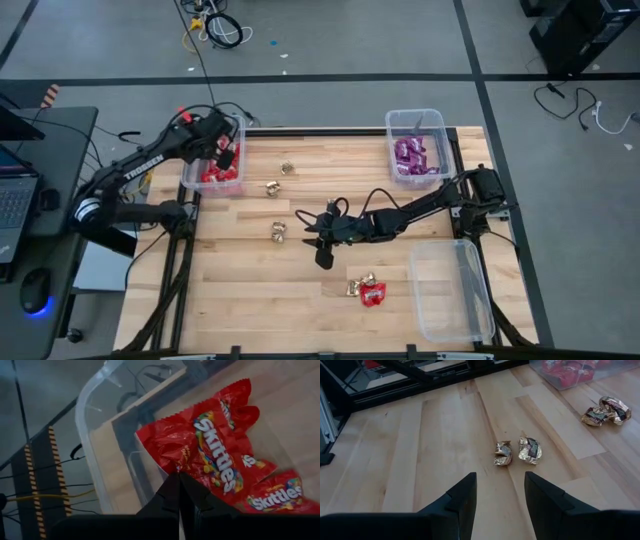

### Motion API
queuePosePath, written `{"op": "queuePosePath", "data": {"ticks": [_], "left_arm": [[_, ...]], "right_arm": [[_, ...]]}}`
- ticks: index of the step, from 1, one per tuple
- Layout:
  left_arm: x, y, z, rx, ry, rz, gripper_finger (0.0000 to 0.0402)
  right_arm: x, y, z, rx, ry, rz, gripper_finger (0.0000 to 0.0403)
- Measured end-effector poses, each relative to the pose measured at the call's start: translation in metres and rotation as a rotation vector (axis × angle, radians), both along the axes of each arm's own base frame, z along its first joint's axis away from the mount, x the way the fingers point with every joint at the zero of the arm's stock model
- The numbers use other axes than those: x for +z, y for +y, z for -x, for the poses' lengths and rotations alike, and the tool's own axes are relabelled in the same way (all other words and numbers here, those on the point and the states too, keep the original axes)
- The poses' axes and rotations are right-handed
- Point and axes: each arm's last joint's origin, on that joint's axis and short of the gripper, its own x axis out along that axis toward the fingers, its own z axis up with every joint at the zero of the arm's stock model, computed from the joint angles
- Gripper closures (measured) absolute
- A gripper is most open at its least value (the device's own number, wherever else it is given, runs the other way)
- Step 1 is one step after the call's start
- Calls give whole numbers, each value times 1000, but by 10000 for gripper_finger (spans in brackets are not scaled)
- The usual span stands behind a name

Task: Sort candy
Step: Put the red candy into the top left transparent bin

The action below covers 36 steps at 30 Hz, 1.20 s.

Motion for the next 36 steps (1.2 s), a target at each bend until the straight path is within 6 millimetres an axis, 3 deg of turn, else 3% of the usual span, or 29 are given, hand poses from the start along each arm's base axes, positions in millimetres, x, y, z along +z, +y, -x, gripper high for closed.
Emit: {"op": "queuePosePath", "data": {"ticks": [20, 36], "left_arm": [[-21, 18, -16, 0, 52, 30, 399], [-21, 20, -18, -2, 41, 19, 382]], "right_arm": [[0, 1, 0, -3, -3, -10, 252], [0, 1, 0, -2, -3, -10, 252]]}}
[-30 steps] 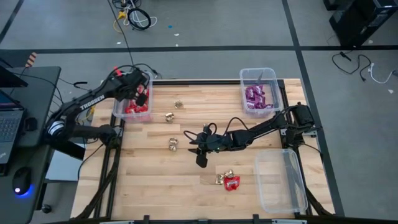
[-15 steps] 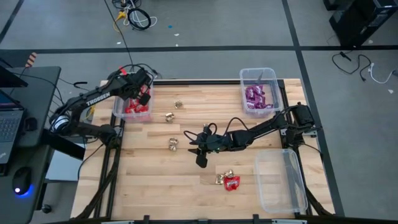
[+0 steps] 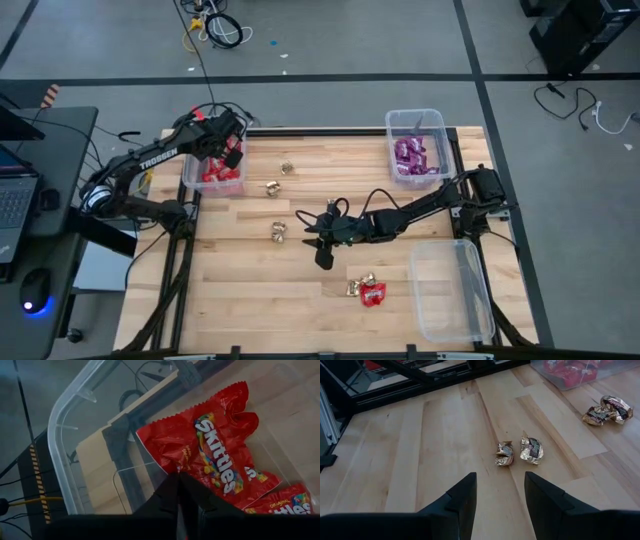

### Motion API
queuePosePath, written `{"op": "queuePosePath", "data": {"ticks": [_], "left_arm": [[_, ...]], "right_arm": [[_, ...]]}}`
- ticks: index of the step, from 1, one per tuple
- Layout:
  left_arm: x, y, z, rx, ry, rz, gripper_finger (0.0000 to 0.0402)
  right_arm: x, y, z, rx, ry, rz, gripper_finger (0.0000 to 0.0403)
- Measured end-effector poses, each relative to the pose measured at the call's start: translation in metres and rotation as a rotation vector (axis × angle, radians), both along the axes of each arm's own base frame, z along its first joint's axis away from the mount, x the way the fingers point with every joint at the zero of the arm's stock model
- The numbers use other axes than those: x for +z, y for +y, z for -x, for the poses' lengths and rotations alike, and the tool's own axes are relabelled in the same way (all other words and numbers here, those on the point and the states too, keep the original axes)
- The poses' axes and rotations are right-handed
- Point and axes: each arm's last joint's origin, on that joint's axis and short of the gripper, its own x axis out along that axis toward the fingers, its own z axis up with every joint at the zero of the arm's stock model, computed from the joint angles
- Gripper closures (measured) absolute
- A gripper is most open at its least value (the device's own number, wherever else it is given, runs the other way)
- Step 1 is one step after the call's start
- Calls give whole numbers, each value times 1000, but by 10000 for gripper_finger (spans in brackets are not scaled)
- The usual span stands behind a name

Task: Sort candy
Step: Put the red candy into the top left transparent bin

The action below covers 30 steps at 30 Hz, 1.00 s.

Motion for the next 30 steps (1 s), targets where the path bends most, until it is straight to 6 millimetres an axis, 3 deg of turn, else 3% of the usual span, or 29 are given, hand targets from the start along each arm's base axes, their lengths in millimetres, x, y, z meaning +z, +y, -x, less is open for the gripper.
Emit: {"op": "queuePosePath", "data": {"ticks": [10, 17, 26, 30], "left_arm": [[0, 0, 0, 0, 1, 2, 337], [3, -3, 2, -25, 19, 15, 330], [45, -26, 12, -88, -80, -103, 330], [63, -43, 16, -142, -157, -176, 330]], "right_arm": [[0, 0, 0, 1, 0, 1, 252], [0, 0, 0, 2, 0, 2, 252], [3, 5, 0, 19, -17, 1, 252], [17, 6, 4, 40, -40, 28, 252]]}}
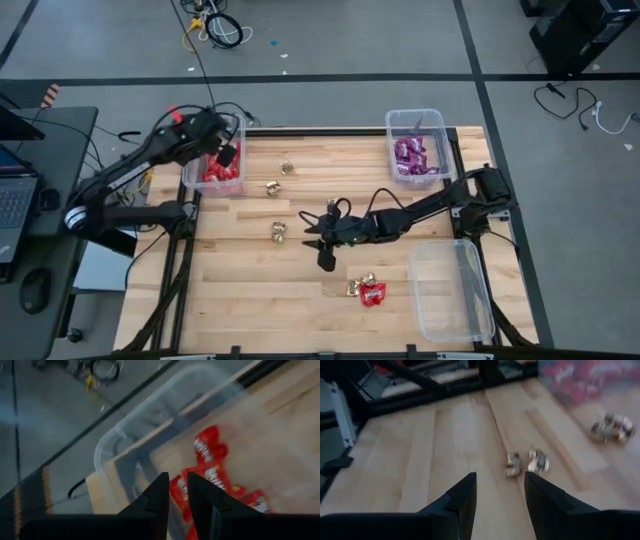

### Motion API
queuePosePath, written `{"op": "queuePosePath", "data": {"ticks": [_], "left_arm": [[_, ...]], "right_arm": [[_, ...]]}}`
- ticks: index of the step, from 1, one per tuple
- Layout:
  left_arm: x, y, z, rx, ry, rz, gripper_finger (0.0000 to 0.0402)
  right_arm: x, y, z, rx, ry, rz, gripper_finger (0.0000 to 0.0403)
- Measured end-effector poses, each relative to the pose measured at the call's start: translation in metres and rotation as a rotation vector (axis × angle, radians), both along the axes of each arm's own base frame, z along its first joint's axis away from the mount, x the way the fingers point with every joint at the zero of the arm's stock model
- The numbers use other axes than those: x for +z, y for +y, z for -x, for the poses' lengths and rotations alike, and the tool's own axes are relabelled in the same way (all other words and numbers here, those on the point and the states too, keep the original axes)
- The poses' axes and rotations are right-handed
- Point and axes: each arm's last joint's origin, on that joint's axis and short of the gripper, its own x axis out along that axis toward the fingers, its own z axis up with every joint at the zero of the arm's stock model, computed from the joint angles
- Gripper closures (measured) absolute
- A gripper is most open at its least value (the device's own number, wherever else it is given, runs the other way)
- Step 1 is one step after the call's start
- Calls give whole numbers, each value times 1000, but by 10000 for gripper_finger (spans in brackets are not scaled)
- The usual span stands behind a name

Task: Sort candy
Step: Put the red candy into the top left transparent bin

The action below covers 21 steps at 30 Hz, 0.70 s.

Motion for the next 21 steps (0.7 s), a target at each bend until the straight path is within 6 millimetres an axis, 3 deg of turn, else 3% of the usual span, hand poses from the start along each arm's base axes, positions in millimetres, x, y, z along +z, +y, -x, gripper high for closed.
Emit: {"op": "queuePosePath", "data": {"ticks": [10, 21], "left_arm": [[27, -55, -5, -326, -239, -91, 330], [34, -95, -20, -552, -306, -145, 330]], "right_arm": [[45, 28, 39, 127, 68, 104, 252], [55, 55, 83, 183, 278, 69, 263]]}}
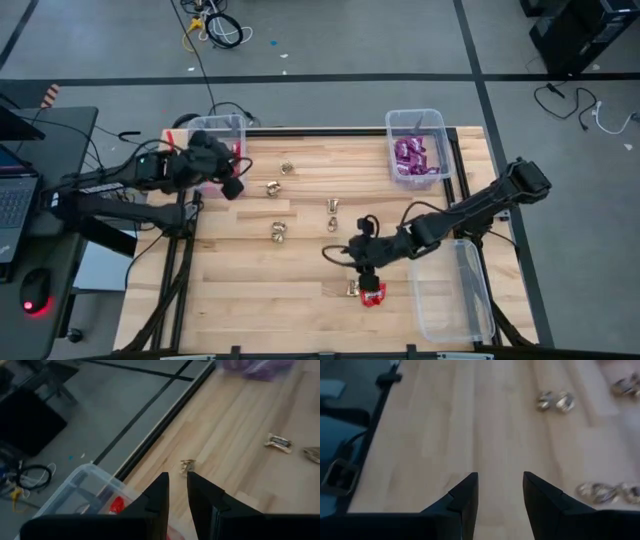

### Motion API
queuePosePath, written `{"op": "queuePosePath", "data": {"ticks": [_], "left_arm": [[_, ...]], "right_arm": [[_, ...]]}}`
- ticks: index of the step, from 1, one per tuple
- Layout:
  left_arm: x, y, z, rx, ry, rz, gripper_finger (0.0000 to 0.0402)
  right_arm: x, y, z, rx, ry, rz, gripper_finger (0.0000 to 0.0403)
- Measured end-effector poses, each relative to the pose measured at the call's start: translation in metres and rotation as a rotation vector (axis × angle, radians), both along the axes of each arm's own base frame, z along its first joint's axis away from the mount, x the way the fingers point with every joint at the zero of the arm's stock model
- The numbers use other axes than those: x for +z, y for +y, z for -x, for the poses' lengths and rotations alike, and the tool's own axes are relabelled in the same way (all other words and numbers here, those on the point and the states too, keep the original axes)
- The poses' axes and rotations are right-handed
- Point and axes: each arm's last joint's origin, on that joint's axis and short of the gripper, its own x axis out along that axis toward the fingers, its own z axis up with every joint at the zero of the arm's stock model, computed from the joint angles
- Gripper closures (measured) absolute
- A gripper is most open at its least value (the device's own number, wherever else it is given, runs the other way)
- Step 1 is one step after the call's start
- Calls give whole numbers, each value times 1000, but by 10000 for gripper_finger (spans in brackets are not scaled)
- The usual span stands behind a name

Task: Sort candy
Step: Put the red candy into the top left transparent bin

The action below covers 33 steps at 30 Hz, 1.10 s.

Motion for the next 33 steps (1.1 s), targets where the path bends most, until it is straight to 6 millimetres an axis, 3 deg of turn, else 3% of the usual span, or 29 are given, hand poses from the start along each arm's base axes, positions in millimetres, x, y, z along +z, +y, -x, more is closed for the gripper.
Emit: {"op": "queuePosePath", "data": {"ticks": [8, 17, 27, 33], "left_arm": [[0, -24, -3, -100, -21, -18, 330], [-16, -44, -5, -106, -44, -13, 330], [-18, -54, -7, -121, -57, -31, 330], [-19, -54, -8, -114, -65, -18, 330]], "right_arm": [[-3, 29, 20, 132, 79, -16, 269], [-9, 56, 40, 230, 160, -44, 265], [-63, 74, 32, 327, 370, 26, 265], [-56, 75, 23, 348, 446, 99, 265]]}}
